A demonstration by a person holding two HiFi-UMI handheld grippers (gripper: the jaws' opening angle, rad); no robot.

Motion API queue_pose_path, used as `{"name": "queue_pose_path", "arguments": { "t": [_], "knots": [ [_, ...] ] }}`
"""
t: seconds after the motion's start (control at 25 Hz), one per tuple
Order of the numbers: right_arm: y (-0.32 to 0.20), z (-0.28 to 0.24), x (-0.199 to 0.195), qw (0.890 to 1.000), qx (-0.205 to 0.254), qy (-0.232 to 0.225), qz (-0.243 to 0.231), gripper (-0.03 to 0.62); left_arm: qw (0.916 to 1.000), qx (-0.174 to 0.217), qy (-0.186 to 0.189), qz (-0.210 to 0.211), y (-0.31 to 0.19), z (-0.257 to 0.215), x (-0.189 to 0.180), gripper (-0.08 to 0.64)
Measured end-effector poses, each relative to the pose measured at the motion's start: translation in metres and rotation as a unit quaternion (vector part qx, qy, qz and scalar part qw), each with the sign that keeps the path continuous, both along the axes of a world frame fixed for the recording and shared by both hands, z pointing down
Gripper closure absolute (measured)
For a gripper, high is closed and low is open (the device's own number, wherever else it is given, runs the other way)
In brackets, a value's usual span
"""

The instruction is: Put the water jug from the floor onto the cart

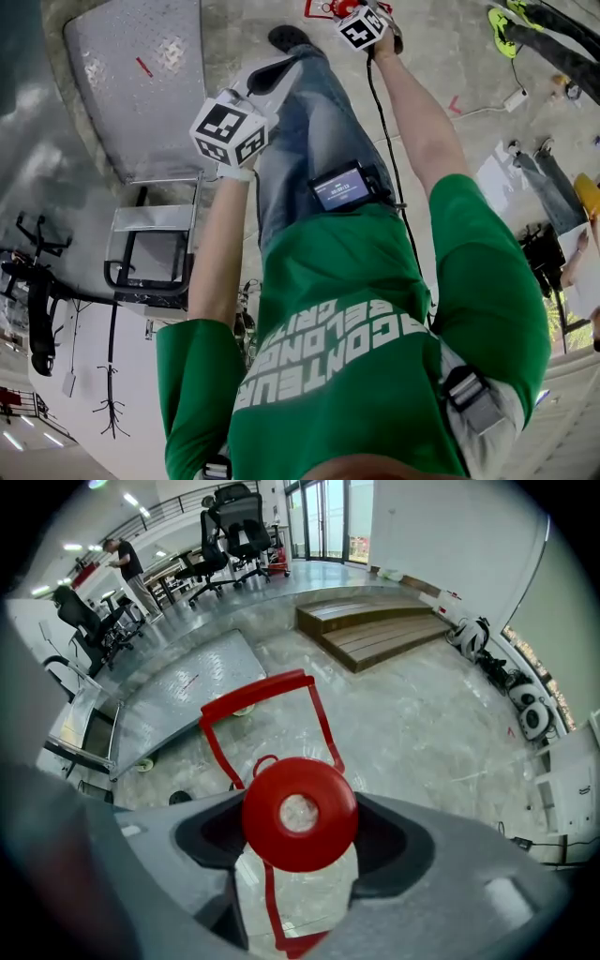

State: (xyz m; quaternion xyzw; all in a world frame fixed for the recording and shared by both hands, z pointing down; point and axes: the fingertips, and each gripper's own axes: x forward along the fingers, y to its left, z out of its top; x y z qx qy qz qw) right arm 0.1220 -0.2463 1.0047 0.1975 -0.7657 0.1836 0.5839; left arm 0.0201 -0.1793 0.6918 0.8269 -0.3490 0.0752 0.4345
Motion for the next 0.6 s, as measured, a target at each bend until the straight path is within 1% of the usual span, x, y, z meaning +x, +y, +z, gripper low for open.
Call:
{"name": "queue_pose_path", "arguments": {
  "t": [0.24,0.48,0.6],
  "knots": [
    [0.000,-0.001,-0.005,1.000,-0.001,0.005,0.000,0.290,1.0000,0.003,-0.001,0.000,-0.001,-0.003,-0.001,0.545],
    [-0.007,-0.010,0.006,0.998,0.005,-0.009,0.061,0.290,0.9999,0.007,-0.007,-0.004,0.002,-0.004,-0.003,0.545],
    [-0.010,-0.022,0.009,0.997,0.010,-0.018,0.070,0.290,0.9999,0.008,-0.010,-0.011,0.005,-0.003,-0.006,0.546]
  ]
}}
